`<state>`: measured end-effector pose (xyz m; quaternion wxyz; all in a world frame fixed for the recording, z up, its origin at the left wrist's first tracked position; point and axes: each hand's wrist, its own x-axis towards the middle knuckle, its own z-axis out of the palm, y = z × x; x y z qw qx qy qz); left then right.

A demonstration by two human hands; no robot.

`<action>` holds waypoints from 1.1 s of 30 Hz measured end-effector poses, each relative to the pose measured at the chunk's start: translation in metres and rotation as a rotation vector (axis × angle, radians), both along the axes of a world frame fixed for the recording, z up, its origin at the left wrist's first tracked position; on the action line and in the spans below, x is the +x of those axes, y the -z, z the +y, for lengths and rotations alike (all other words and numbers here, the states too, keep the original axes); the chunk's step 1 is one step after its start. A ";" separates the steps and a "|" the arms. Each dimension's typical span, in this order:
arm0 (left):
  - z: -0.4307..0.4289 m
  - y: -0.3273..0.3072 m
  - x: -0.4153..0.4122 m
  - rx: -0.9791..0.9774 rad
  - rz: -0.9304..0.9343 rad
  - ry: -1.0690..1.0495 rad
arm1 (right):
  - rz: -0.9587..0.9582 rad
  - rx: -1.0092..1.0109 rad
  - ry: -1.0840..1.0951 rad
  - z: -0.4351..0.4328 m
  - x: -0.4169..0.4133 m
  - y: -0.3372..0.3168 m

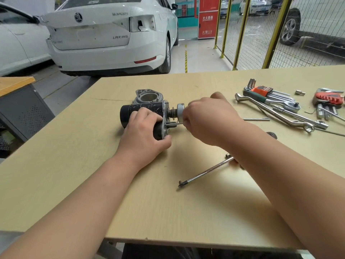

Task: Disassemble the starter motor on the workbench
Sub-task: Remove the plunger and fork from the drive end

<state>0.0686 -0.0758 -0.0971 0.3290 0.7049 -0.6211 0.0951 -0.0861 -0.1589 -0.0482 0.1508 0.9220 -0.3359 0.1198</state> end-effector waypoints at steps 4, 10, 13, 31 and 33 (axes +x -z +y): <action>0.000 -0.001 0.001 0.005 -0.020 -0.016 | -0.046 0.154 -0.019 -0.001 -0.002 0.000; 0.001 -0.002 0.000 0.020 -0.033 -0.031 | -0.097 0.250 -0.037 -0.004 -0.001 -0.002; 0.000 -0.001 0.002 0.013 -0.022 -0.010 | -0.083 0.262 -0.082 -0.004 0.001 0.000; 0.001 -0.001 0.003 0.022 -0.006 0.014 | -0.206 0.285 -0.051 0.005 0.009 0.011; 0.002 -0.001 0.002 0.013 -0.003 0.017 | -0.193 0.313 -0.061 0.004 0.006 0.011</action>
